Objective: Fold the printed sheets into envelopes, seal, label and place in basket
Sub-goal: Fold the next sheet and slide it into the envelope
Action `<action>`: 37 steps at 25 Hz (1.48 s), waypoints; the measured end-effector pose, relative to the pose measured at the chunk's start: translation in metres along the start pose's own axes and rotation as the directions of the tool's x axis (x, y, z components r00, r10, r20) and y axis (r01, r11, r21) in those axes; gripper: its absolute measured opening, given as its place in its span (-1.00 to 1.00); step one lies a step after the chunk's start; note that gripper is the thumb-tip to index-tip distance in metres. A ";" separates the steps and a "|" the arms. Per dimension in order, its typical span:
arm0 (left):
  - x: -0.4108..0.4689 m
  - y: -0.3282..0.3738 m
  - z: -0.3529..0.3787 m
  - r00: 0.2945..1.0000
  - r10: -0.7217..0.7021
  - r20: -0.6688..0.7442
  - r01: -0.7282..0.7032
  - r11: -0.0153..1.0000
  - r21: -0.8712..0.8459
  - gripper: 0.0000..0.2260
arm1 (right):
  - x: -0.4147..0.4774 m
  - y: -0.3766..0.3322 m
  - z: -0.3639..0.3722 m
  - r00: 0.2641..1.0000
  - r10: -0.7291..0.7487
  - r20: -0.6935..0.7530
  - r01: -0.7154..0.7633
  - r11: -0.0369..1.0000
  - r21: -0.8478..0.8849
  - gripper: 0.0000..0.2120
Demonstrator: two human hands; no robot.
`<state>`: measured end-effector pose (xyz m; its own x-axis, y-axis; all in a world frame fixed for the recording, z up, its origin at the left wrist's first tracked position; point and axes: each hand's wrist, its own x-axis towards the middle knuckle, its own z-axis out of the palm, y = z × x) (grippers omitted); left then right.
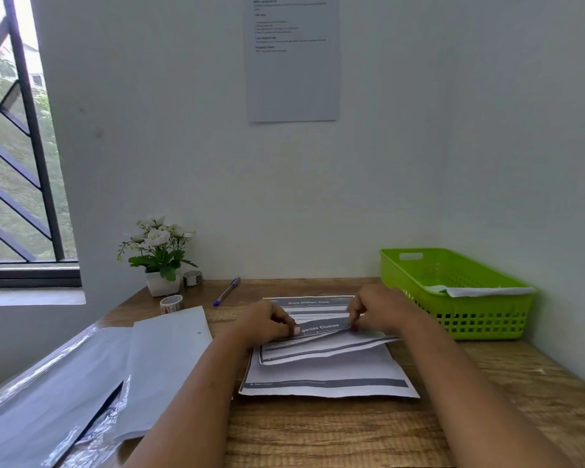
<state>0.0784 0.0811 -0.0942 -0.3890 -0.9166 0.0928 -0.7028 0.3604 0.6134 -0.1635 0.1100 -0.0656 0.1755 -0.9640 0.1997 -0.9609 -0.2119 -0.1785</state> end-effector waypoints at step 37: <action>0.003 -0.003 -0.017 0.927 -0.295 0.233 0.195 0.908 0.372 -0.34 | -0.016 -0.063 -0.014 0.794 -0.080 0.603 0.092 0.996 0.011 -0.04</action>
<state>0.0893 0.0742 -0.0827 -0.2923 -0.9152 -0.2774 -0.9351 0.2128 0.2834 -0.1085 0.1415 -0.0443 0.3458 -0.8448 -0.4083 -0.9381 -0.3018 -0.1699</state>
